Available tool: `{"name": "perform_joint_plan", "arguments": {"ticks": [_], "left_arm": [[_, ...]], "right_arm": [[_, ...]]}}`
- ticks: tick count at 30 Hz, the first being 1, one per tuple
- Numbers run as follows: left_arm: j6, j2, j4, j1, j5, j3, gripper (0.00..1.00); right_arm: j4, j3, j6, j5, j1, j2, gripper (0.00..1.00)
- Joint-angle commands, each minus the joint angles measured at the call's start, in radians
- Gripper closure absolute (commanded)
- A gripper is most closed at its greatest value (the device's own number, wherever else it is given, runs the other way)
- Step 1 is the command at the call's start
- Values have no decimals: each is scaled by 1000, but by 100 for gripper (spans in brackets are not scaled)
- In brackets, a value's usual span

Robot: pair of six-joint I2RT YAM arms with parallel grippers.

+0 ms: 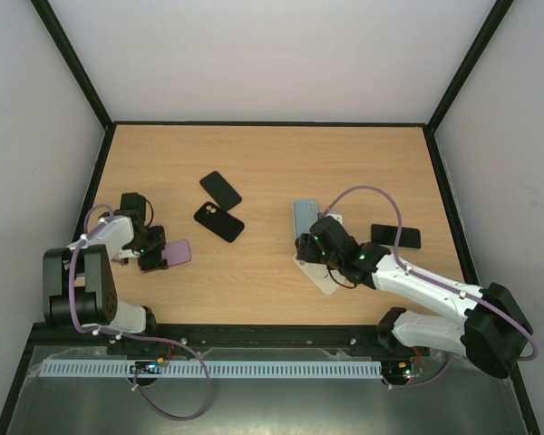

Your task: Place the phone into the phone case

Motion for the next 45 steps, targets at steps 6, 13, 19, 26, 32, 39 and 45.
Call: {"name": "perform_joint_plan", "arguments": {"ticks": [6,13,19,26,32,39,45], "left_arm": [[128,25,106,-86,85,-76,36],[234,0,171,-216,155,-101,36],[219,-82,136,-211,83,-148,28],[227,-29,2,-119,-3,-19,15],[147,-1,-7,-92,-36,3,15],[66,33,-31,-78,-108,37,18],[44,86,-9,-69,-124,44,17]], "right_arm": [[19,-25,47,-30,5,-40,28],[153,-36,70,-144,11,-26,29],[254,-13,105,-194,41,68,31],[254,-7,122,-169,80,124,31],[250,-11,125,-156,85,113,31],[223,-3,108,-137,85,105,31],[218,-13,107,-130,85,92,31]]}}
